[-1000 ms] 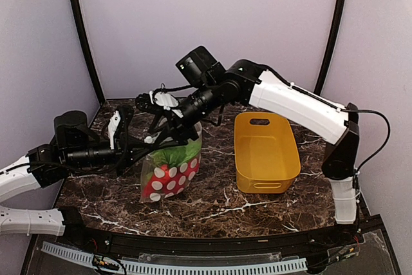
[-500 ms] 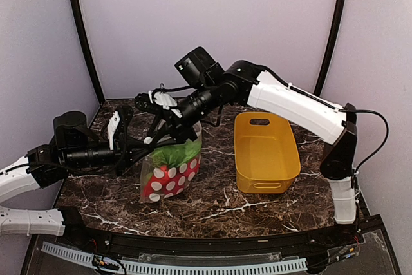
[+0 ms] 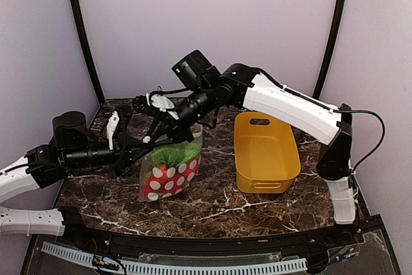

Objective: Place the food in the zip-top bag and seal the zipper
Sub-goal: Zip the zipper on the zipper food storage bag.

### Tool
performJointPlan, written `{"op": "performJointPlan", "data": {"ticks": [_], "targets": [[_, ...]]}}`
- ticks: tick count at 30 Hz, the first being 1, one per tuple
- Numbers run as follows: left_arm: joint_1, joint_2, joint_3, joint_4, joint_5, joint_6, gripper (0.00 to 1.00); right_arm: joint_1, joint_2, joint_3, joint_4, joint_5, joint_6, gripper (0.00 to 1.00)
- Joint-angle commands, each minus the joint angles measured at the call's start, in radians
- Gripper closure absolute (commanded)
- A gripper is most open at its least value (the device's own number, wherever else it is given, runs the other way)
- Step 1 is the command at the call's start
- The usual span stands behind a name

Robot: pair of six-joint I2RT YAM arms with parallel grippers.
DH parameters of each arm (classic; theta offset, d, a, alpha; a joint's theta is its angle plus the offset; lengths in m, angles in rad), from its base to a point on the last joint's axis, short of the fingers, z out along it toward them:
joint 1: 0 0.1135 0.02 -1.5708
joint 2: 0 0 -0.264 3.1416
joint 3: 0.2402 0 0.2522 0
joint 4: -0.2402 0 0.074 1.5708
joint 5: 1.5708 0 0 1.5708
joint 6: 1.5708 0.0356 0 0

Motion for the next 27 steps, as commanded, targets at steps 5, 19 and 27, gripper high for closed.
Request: {"op": "performJointPlan", "data": {"ticks": [5,19,27], "targets": [[-0.003,-0.020,-0.010,0.010,-0.039,0.012,0.99,0.008,0.008,0.024,0.012,-0.003,0.017,0.94],[-0.003,-0.104,-0.041,-0.025,-0.155,0.039,0.99,-0.012,-0.005,-0.035,0.006,0.173,0.017,1.00],[-0.003,-0.176,-0.073,-0.077,-0.264,0.034,0.99,-0.071,0.003,-0.076,-0.008,0.232,0.032,1.00]]}}
